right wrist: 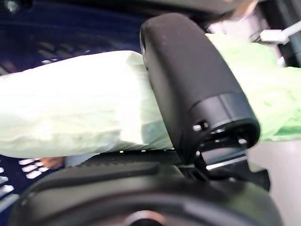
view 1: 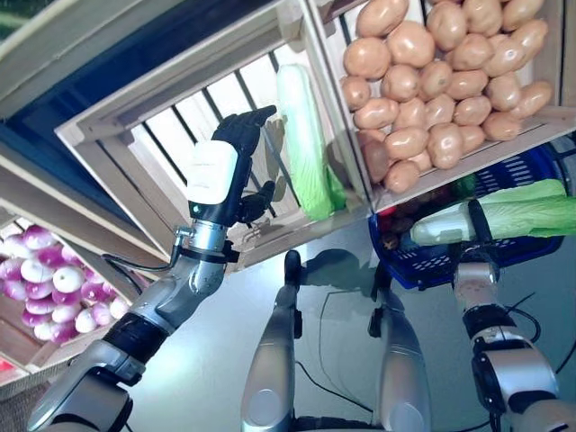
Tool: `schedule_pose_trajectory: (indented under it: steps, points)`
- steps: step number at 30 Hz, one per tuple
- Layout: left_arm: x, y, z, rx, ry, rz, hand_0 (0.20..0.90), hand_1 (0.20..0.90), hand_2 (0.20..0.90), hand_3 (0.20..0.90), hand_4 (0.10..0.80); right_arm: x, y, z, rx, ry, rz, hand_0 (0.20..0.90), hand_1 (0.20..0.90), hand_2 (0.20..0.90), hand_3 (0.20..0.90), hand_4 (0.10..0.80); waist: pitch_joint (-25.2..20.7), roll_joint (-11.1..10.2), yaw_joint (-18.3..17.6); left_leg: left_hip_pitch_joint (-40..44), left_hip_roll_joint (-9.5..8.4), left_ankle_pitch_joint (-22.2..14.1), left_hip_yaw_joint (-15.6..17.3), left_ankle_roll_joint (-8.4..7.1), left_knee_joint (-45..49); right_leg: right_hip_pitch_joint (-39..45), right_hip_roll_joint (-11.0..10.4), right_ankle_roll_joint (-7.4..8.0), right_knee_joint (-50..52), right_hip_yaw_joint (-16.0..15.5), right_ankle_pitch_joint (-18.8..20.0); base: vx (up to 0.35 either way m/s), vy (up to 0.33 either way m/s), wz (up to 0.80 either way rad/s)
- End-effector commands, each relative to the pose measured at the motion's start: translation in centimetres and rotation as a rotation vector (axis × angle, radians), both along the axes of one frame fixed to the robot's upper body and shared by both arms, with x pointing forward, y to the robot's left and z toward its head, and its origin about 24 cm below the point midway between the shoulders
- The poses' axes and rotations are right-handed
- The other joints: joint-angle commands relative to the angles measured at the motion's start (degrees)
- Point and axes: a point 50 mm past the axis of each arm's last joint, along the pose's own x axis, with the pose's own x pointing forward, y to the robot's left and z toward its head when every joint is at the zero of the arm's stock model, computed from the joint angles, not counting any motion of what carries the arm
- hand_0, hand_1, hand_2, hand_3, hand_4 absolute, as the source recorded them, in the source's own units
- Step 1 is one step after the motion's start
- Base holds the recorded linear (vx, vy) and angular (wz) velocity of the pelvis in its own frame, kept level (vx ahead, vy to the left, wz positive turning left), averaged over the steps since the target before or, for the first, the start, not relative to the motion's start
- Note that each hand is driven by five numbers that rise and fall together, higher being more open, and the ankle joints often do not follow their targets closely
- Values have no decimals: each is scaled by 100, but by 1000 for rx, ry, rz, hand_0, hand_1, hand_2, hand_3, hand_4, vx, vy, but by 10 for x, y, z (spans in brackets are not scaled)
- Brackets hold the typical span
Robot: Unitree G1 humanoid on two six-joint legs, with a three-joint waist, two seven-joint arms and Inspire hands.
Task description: Put vegetables into the basket
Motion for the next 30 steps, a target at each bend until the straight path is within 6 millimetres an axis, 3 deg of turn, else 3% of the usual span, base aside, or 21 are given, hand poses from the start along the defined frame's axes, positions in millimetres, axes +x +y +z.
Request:
schedule_pose_trajectory:
  steps: [1, 6, 12, 13, 14, 20, 24, 30]
  points:
    - [-6, -4, 62, -32, -342, -58, 900, 900, 900, 900, 800, -1, -31, 27, 32, -50, -102, 300, 300, 300, 300, 400, -6, -37, 19, -734, -578, -259, -34, 275, 842, -35, 340, -357, 71, -186, 108, -58, -52, 18]
    - [-4, -4, 71, 15, -373, -52, 900, 900, 900, 900, 800, 7, -30, 35, 37, 41, -79, 300, 300, 300, 300, 400, -6, 32, 67, -1040, -611, -250, -79, 291, 988, -393, 375, -383, 262, -142, 107, -43, -44, 10]
    - [-6, -4, 77, 57, -448, -39, 900, 900, 900, 900, 800, 0, -42, 29, 187, 101, -165, 300, 300, 300, 300, 400, -6, 114, 84, -1257, -645, -198, -117, 309, 1006, -662, 413, -394, 324, -102, 166, -39, -18, 3]
    - [-7, -3, 77, 71, -453, -33, 900, 900, 900, 900, 800, -1, -44, 28, 195, 98, -173, 836, 836, 836, 836, 758, -6, 125, 93, -1246, -646, -238, -121, 307, 1009, -660, 416, -387, 344, -98, 126, 0, 0, 0]
    - [-7, -2, 78, 81, -459, -29, 900, 900, 900, 900, 800, -1, -45, 30, 196, 93, -177, 900, 900, 900, 900, 800, -6, 131, 94, -1282, -647, -189, -123, 310, 993, -695, 419, -397, 330, -104, 170, 0, 0, 0]
    - [-11, 2, 81, 311, -465, -13, 900, 900, 900, 900, 800, -9, -63, 39, 148, 91, -233, 900, 900, 900, 900, 800, -6, 168, 70, -1264, -637, -160, -124, 274, 881, -677, 464, -386, 239, -86, 187, -5, 0, 0]
    - [-13, 12, 86, 598, -433, 45, 900, 900, 900, 900, 800, -16, -72, 41, 94, 45, -237, 900, 900, 900, 900, 800, -6, 193, -24, -1251, -590, -139, -64, 246, 849, -649, 476, -399, 139, -77, 245, -5, 29, -1]
    - [-11, 18, 105, 868, -394, 150, 900, 900, 900, 900, 800, -23, -78, 36, 10, 52, -172, 900, 900, 900, 900, 800, -6, 259, -144, -1232, -514, -73, 55, 217, 800, -593, 429, -413, 38, -69, 286, -8, 56, -5]
